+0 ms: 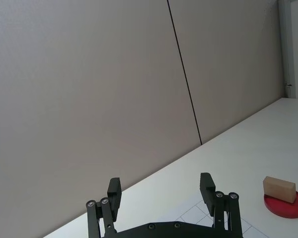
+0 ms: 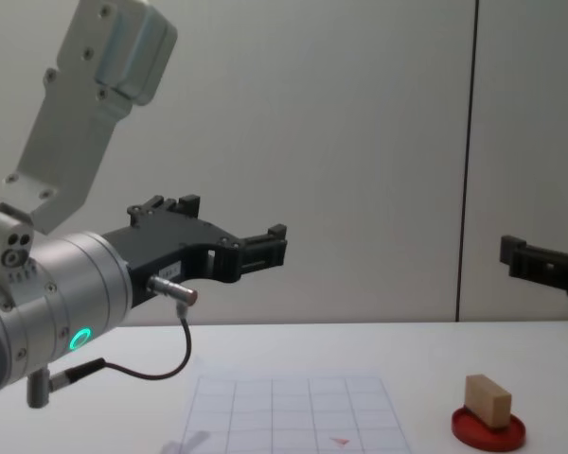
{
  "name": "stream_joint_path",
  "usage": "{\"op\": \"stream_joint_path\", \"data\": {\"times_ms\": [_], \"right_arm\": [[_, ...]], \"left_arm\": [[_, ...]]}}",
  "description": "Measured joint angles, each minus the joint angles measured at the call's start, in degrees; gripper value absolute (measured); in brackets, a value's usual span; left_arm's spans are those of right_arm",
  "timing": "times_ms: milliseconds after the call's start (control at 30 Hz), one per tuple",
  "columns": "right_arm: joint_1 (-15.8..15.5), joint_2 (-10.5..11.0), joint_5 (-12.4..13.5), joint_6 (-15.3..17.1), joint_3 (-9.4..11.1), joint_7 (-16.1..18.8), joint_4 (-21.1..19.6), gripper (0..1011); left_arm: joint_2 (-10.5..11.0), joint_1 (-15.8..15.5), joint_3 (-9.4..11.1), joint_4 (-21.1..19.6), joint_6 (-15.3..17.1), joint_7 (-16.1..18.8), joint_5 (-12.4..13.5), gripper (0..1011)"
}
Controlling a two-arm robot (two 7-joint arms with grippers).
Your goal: Use the one hand to pick up the stamp and affix it onto the A4 paper.
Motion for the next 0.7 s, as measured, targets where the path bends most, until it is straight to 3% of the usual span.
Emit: {"op": "stream_joint_path", "data": {"times_ms": [700], "right_arm": [[0.0,0.0,0.0,0.0,0.0,0.0,0.0,1001]], "left_arm": [[0.0,0.0,0.0,0.0,0.0,0.0,0.0,1002]]}}
